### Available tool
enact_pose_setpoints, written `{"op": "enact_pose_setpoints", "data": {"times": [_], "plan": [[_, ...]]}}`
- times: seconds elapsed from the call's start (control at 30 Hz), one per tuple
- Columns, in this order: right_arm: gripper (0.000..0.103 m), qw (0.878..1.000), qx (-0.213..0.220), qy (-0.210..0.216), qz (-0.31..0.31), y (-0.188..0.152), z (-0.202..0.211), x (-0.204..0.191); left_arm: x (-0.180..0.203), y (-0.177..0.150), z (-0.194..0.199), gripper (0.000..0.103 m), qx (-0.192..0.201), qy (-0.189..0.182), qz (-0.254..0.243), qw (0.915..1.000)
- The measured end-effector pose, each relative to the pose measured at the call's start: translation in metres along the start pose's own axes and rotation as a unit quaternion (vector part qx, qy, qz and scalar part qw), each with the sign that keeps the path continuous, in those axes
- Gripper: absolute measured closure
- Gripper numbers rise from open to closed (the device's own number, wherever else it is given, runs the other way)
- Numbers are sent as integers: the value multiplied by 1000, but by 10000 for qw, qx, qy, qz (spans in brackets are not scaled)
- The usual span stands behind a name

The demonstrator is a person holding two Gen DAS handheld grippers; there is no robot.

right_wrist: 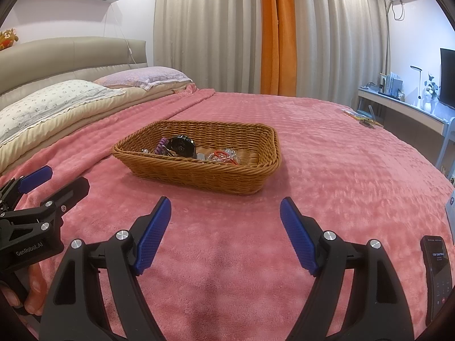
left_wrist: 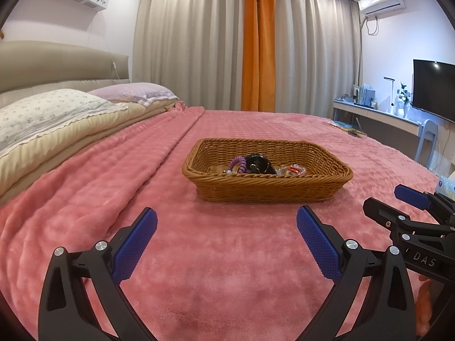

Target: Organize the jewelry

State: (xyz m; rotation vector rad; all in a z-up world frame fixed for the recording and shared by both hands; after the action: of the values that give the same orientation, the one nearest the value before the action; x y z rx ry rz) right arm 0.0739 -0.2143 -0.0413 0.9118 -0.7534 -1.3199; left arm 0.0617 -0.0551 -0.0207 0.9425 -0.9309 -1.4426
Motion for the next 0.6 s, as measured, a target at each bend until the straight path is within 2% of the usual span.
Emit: {"op": "enact_pose_setpoints", "data": {"times": [0.6], "plan": [[25, 10000, 5, -3, -4, -1, 0, 0, 0, -3, -1, 8, -30, -3, -16, 10000]]}}
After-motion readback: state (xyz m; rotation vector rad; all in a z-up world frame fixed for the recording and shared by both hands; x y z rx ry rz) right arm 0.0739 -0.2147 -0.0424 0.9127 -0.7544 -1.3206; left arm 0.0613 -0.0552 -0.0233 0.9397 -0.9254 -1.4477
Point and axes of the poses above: each gripper's, at about its wrist camera, not at the fingertips, and z roughly against the way its jaws point, x to its right, y to its top, the point moved 9 cm from there along -z, roughly the way its jaws point, and after that the axes turned 5 degrees about -z, right-handed, at the moved point
